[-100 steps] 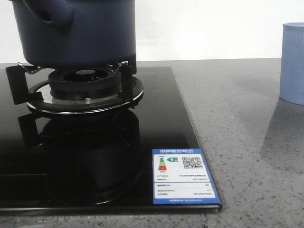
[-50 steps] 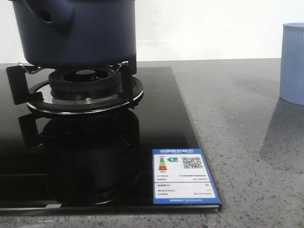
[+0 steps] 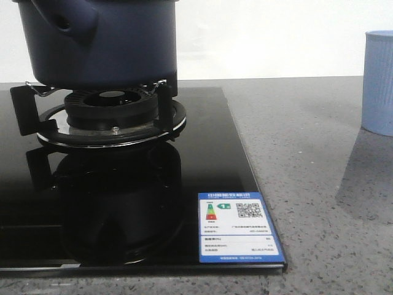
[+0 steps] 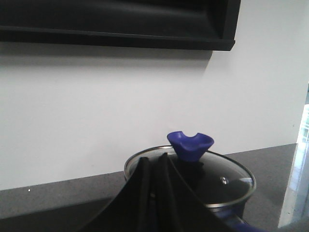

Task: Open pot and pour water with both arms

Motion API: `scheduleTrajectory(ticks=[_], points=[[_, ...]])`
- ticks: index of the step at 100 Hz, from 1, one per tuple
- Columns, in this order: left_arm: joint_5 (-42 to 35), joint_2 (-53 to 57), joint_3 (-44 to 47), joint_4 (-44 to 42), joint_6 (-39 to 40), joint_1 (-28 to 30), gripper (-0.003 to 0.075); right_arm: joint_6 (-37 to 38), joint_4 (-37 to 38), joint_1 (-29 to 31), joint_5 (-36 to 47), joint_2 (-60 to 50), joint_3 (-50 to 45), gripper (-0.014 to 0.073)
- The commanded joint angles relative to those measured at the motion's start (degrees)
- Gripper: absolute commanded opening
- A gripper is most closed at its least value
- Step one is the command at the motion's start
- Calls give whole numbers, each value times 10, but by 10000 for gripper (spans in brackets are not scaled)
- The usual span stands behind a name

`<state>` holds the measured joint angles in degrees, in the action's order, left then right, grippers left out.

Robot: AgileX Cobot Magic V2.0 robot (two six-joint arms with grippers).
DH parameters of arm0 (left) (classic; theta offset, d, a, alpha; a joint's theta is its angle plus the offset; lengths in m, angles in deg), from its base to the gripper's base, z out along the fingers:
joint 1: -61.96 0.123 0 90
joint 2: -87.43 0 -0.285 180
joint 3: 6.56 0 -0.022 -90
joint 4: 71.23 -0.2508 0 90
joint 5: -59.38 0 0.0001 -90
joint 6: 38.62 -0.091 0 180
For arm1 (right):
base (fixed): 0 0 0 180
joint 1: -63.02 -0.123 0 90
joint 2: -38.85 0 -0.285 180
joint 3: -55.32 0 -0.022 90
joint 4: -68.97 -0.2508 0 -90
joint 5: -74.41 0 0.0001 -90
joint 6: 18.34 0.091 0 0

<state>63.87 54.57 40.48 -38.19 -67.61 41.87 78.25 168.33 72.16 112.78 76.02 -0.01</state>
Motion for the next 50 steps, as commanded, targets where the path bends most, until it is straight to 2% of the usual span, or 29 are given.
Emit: scheduleTrajectory(ticks=[1,13,25,50], points=[[-48,64,39,22,0,2,-16,-8,-26,-2,-35,-45,-15,-49],[-48,150,110,29,0,2,-16,-8,-26,-2,-79,-102,-76,-49],[-45,208,153,33,0,2,-16,-8,-26,-2,-82,-142,-119,-50],[-38,219,177,33,0,2,-16,-8,-17,-2,-79,-153,-124,-50]])
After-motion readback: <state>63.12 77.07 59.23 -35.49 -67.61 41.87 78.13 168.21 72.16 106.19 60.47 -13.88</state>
